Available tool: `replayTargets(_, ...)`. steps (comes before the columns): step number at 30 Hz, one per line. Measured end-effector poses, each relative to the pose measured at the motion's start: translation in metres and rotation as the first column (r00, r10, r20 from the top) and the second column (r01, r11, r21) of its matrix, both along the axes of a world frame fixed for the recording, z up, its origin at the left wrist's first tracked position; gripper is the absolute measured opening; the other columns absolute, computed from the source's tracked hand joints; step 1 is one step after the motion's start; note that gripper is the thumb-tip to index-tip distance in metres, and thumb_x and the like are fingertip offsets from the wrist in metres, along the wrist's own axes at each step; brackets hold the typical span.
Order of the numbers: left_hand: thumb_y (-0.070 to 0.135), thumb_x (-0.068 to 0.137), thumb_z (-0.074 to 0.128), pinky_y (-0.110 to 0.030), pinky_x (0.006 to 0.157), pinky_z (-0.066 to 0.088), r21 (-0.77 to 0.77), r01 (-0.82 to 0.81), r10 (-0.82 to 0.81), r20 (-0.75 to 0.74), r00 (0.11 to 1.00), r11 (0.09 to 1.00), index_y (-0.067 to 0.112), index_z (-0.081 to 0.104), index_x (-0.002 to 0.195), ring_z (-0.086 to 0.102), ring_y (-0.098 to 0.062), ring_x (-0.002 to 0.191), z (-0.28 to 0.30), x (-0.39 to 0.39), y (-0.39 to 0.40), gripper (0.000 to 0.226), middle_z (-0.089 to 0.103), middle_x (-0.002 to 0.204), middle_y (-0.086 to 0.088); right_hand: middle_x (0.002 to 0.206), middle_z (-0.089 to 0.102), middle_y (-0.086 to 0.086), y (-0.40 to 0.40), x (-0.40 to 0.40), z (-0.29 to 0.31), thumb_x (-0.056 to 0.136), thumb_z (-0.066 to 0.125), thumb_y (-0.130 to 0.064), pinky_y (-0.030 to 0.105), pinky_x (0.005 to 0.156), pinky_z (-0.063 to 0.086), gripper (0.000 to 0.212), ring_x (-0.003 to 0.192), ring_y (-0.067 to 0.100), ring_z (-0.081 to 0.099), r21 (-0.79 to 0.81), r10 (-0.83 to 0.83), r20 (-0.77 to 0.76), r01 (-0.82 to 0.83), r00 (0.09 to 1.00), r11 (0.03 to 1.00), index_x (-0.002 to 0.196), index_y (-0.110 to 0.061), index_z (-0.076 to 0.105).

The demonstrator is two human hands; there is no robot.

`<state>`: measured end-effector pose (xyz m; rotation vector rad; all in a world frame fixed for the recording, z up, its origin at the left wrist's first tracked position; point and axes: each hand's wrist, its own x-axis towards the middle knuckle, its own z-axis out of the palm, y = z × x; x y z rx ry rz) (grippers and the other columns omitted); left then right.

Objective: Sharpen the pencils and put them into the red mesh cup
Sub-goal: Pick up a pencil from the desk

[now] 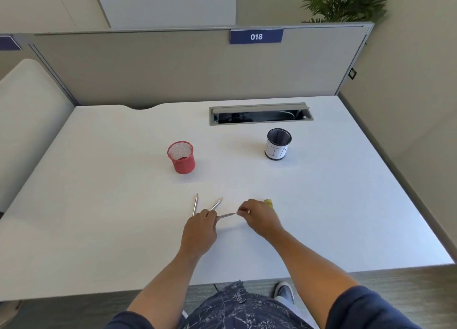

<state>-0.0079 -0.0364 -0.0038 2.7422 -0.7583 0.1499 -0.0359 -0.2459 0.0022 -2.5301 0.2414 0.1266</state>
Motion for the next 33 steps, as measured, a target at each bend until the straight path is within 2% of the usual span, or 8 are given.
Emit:
replayTargets(4,0.014,0.094,0.069,-0.039,0.045,0.047,-0.021,-0.096,0.094,-0.077,0.993,0.995,0.007,0.067,0.082,0.06,-0.034,0.052,-0.001,-0.004,0.003,0.014,0.062,0.069,-0.006,0.114,0.066,0.001,-0.025,-0.011,-0.004,0.095,0.063,-0.021,0.036,0.085,0.048,0.019,0.104,0.025,0.061,-0.161,-0.272,0.12,0.29,0.955,0.944,0.112,-0.02,0.072)
replayTargets(7,0.023,0.102,0.057,-0.039,0.055,0.048,-0.031,-0.133,0.128,-0.118,0.985,0.991,0.009,0.066,0.089,0.064,-0.034,0.064,-0.007,-0.004,0.006,0.021,0.064,0.079,-0.006,0.128,0.059,0.008,-0.036,-0.016,-0.006,0.099,0.059,-0.031,0.039,0.092,0.047,0.037,0.115,0.029,0.057,-0.168,-0.441,0.096,0.451,0.892,0.877,0.132,-0.015,0.062)
replayTargets(12,0.04,0.106,0.044,-0.037,0.066,0.05,-0.072,-0.241,0.214,-0.265,0.94,0.968,0.016,0.06,0.093,0.063,-0.025,0.082,-0.014,-0.002,0.007,0.031,0.061,0.089,0.001,0.118,0.061,0.006,-0.038,-0.022,-0.012,0.1,0.054,-0.039,0.036,0.083,0.045,0.031,0.11,0.026,0.057,-0.176,-0.448,-0.019,0.438,0.894,0.882,0.121,-0.02,0.067)
replayTargets(18,0.047,0.1,0.055,-0.03,0.054,0.032,-0.184,-0.432,0.305,-0.473,0.826,0.883,0.025,0.038,0.064,0.05,-0.019,0.065,-0.01,0.0,-0.001,0.045,0.047,0.064,0.008,0.109,0.06,0.003,-0.03,-0.02,-0.016,0.098,0.054,-0.026,0.032,0.075,0.049,0.026,0.101,0.026,0.062,-0.186,-0.411,-0.145,0.383,0.9,0.905,0.122,-0.025,0.065)
replayTargets(22,0.05,0.092,0.065,-0.028,0.053,0.036,-0.251,-0.549,0.318,-0.598,0.736,0.797,0.02,0.042,0.061,0.049,-0.017,0.057,-0.005,0.004,-0.011,0.049,0.049,0.059,0.006,0.116,0.065,0.001,-0.021,-0.009,-0.014,0.099,0.055,-0.024,0.034,0.084,0.051,0.04,0.11,0.025,0.062,0.088,-0.419,-0.177,0.439,0.89,0.894,0.139,-0.023,0.055)
replayTargets(25,0.054,0.087,0.071,-0.026,0.053,0.037,-0.268,-0.578,0.319,-0.623,0.715,0.771,0.022,0.049,0.061,0.056,-0.013,0.059,0.0,0.009,-0.021,0.047,0.059,0.064,0.007,0.116,0.062,-0.003,0.002,0.001,-0.008,0.099,0.056,-0.021,0.036,0.093,0.052,0.055,0.11,0.02,0.06,0.284,-0.265,-0.198,0.314,0.944,0.906,0.152,-0.032,0.042)
replayTargets(30,0.058,0.082,0.07,-0.024,0.052,0.038,-0.275,-0.564,0.274,-0.659,0.7,0.779,0.021,0.054,0.061,0.056,-0.009,0.057,0.002,0.011,-0.033,0.045,0.058,0.055,0.01,0.096,0.067,-0.003,0.036,0.005,-0.007,0.091,0.059,-0.012,0.037,0.07,0.061,0.041,0.068,0.015,0.068,0.506,-0.077,-0.179,0.159,0.981,0.848,0.125,-0.033,0.062)
replayTargets(33,0.055,0.078,0.069,-0.022,0.052,0.042,-0.286,-0.557,0.212,-0.716,0.665,0.779,0.021,0.062,0.065,0.059,-0.004,0.055,-0.001,0.013,-0.032,0.037,0.065,0.058,0.012,0.094,0.071,0.002,0.042,0.007,-0.006,0.081,0.057,-0.006,0.041,0.071,0.062,0.041,0.072,0.025,0.074,0.559,-0.067,-0.179,0.157,0.982,0.814,0.111,-0.034,0.062)
